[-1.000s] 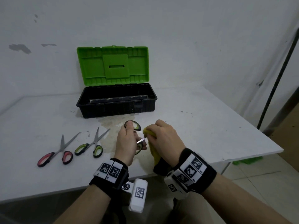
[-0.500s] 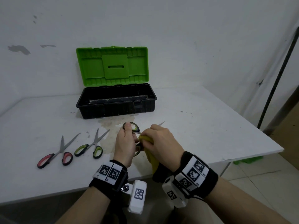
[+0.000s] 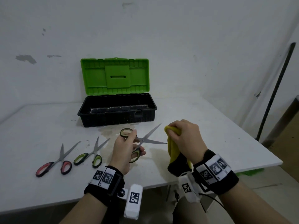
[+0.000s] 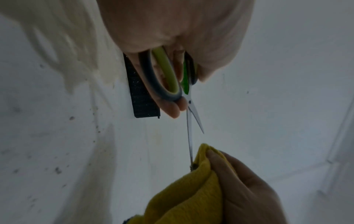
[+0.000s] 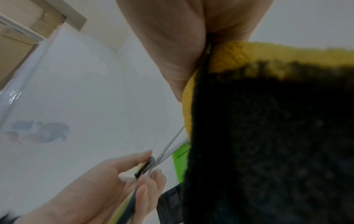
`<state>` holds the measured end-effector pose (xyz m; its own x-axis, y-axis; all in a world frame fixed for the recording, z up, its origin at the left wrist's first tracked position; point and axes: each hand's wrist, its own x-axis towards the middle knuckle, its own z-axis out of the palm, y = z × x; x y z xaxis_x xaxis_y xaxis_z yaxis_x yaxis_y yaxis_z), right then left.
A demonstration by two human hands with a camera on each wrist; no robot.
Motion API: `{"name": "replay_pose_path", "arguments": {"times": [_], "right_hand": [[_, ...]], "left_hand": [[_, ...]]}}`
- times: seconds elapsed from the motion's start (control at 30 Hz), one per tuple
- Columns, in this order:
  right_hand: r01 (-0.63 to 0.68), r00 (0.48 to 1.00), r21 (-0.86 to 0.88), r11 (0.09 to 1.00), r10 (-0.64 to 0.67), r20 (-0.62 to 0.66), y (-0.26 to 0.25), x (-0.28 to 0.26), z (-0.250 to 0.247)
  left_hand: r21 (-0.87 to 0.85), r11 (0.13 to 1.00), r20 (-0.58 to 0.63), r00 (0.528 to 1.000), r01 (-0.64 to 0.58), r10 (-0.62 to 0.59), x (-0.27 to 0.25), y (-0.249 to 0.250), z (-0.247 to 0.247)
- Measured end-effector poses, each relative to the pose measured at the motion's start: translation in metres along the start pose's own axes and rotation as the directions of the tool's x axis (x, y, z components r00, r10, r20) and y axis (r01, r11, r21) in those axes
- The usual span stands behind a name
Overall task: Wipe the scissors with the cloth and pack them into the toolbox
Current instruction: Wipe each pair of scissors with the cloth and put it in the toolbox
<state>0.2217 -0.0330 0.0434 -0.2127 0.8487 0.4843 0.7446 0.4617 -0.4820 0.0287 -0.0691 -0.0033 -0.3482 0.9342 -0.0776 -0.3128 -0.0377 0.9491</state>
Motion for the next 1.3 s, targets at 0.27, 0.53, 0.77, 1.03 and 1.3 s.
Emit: {"name": "replay_pose_path", "arguments": {"times": [0.27,0.53,0.77,1.03,1.3], "right_hand": [[-0.199,0.978,0.072,0.977,0.203,-0.056,0.038,0.03,-0.02],[-0.334,0.93,0.014,0.942,0.328,0.164,0.076,0.065,0.018],[-0.391,0.848,-0.096,0.916,0.399,0.349,0.091,0.077,0.043],[-0.268,0.891,-0.058,0.962,0.27,0.365,0.047,0.042,0.027],[-0.338,0.863,0.524,0.782,0.036,0.504,-0.008,0.007,0.031]], "left_hand": [[0.051,0.999,0.015,1.0,-0.011,0.011,0.008,-0.005,-0.007],[0.042,0.999,-0.018,1.0,-0.009,0.01,0.029,-0.017,-0.008],[0.007,1.0,-0.046,0.999,-0.008,0.008,0.039,-0.018,0.007],[-0.181,0.983,-0.064,0.998,0.008,-0.02,0.043,-0.009,0.033],[-0.268,0.962,0.008,0.999,0.042,-0.041,0.021,-0.003,0.055]]}}
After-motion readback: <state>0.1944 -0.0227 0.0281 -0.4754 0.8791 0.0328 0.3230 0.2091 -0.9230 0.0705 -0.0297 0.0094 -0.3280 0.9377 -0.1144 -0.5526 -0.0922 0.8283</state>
